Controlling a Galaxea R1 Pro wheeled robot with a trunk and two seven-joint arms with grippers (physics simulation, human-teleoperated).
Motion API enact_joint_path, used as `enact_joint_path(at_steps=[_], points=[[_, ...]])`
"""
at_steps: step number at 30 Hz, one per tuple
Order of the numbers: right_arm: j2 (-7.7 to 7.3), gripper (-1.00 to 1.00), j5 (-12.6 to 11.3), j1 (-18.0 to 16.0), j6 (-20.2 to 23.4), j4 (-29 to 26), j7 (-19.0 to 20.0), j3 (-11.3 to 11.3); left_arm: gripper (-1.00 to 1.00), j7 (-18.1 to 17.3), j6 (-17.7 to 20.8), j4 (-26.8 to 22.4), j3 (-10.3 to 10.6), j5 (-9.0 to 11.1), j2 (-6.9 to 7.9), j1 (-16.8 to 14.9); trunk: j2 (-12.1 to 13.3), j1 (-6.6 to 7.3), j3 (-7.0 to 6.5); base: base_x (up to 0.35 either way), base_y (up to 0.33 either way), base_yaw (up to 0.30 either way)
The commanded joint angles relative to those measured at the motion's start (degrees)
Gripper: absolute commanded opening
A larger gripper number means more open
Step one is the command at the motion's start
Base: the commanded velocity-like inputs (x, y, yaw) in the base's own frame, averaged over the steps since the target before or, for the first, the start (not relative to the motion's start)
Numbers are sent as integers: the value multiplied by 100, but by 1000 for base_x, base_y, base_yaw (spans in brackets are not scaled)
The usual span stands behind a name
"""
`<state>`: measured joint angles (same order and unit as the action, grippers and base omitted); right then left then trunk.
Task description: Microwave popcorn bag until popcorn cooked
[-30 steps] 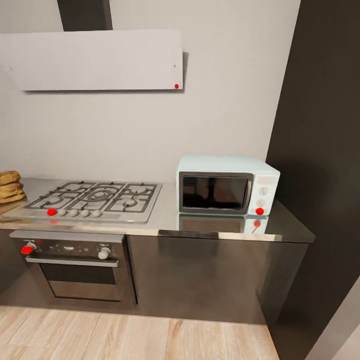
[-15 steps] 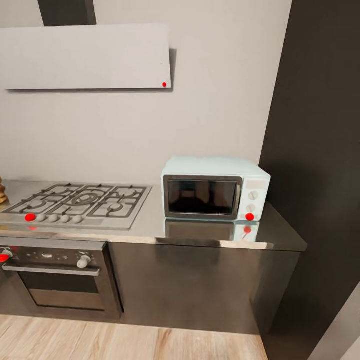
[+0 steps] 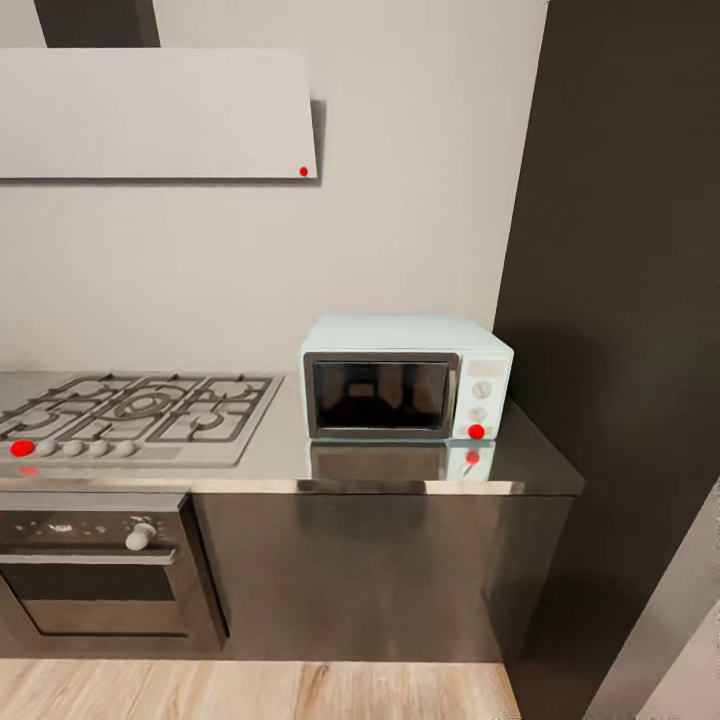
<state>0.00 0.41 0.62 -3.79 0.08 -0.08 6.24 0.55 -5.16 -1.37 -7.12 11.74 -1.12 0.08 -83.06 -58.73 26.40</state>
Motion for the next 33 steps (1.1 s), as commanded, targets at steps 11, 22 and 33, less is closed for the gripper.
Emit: enact_joint_path(at_steps=[11, 22, 33], points=[[-7, 100, 3, -1, 0, 1, -1, 35, 100, 6, -12, -4, -43, -5, -2, 1, -2, 0, -9, 0, 0, -57], [16, 100, 51, -1, 35, -174, 68, 31, 100, 6, -12, -4, -43, -5, -2, 1, -2, 0, -9, 0, 0, 0], [93, 100, 15, -1, 3337, -5618, 98, 48, 100, 6, -12, -4, -47, -5, -11, 1, -2, 0, -9, 0, 0, 0]])
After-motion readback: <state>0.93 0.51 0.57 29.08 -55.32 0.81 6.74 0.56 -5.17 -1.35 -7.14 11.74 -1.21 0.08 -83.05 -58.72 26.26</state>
